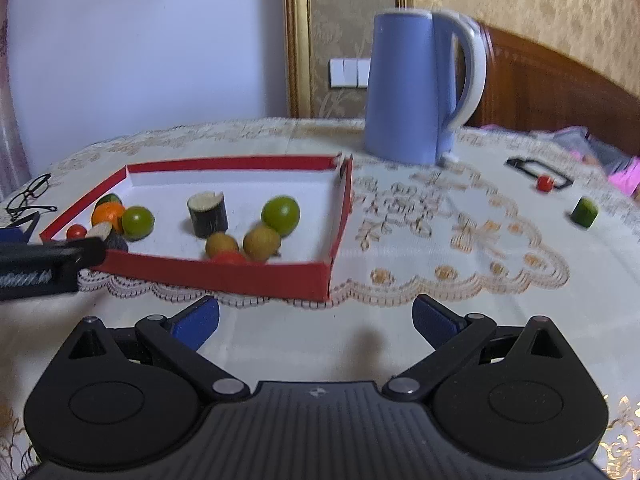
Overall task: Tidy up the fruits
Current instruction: 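Withdraw the left tool from the tray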
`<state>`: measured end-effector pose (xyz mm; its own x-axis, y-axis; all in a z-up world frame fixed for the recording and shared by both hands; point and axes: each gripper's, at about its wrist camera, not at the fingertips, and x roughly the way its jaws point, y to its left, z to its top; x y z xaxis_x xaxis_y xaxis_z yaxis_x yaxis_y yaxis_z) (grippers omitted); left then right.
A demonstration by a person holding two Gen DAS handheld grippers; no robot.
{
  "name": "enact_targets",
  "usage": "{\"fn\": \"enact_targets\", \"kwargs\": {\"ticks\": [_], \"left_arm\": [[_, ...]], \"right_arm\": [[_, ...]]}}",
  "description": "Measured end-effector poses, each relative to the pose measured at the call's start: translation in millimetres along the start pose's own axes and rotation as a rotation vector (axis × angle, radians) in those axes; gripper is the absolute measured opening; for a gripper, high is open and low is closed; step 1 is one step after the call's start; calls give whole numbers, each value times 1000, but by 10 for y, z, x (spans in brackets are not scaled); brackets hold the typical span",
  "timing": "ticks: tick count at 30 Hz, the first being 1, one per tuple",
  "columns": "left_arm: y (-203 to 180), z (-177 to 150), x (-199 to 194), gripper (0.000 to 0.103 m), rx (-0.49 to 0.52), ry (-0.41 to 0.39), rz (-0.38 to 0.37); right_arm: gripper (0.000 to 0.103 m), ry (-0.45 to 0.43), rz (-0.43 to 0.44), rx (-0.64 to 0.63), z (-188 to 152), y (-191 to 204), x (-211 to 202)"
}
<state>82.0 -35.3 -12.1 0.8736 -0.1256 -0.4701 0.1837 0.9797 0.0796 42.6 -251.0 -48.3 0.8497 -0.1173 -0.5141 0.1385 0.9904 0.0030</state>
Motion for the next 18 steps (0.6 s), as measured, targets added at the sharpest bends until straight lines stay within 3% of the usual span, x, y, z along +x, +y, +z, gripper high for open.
{"fn": "enact_targets", "kwargs": {"ticks": [8,12,15,18], "left_arm": [[30,-6,-411,103,2,-94,5],[97,-6,-500,103,-48,-97,-39],[89,-18,-547,103,-45,-132,11],[85,2,-524,103,-40,-114,10]], "right_arm": [[103,-17,2,-2,57,113,-51],[103,-29,6,-7,56,167,-85],[103,-28,12,-9,67,201,-92],[103,-27,-3,-15,74,257,-89]]}}
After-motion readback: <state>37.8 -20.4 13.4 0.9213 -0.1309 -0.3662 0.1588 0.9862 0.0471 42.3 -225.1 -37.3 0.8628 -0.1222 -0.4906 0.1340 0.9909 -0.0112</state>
